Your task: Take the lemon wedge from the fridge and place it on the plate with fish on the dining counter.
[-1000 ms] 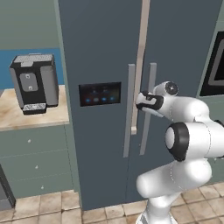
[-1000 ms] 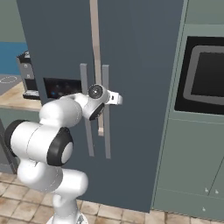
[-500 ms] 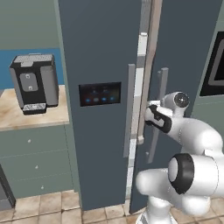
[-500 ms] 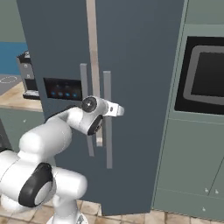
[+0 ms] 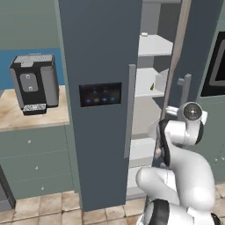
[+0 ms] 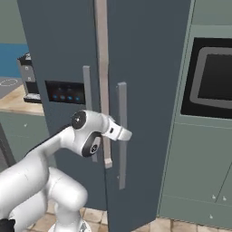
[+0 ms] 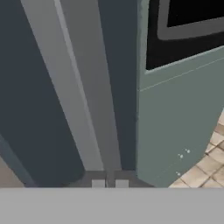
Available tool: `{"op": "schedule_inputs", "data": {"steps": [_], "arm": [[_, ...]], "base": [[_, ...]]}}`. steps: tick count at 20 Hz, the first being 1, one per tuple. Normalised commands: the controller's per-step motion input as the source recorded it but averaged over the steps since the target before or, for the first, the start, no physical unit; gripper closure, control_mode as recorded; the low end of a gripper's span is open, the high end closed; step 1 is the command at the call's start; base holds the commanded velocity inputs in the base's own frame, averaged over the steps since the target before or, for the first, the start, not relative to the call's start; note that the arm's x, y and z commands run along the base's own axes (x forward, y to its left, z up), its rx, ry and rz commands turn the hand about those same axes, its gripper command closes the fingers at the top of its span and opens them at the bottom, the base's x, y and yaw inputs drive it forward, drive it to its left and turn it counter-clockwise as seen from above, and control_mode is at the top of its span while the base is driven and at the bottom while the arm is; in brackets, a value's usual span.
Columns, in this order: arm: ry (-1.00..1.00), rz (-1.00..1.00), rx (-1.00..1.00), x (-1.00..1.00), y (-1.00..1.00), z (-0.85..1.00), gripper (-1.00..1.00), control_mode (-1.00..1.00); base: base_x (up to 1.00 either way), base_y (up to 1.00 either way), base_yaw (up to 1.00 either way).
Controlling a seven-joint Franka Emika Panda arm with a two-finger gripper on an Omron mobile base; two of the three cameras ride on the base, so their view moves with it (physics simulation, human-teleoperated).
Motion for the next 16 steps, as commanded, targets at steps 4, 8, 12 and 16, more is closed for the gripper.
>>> {"op": "schedule_inputs", "data": {"steps": [4, 8, 12, 16], "arm": [[0.0, -0.37, 0.29, -1.0, -0.47, 0.89, -1.0, -1.0], [0.0, -0.06, 0.16, -1.0, 0.36, 1.0, -1.0, -1.0], [0.02, 0.04, 0.0, -0.94, 0.98, 0.85, -1.0, -1.0], [0.0, 0.07, -0.03, -0.41, 1.0, 0.68, -1.0, -1.0]], "base": [[0.0, 0.0, 0.0], [0.0, 0.0, 0.0], [0.0, 0.0, 0.0], [0.0, 0.0, 0.0]]}}
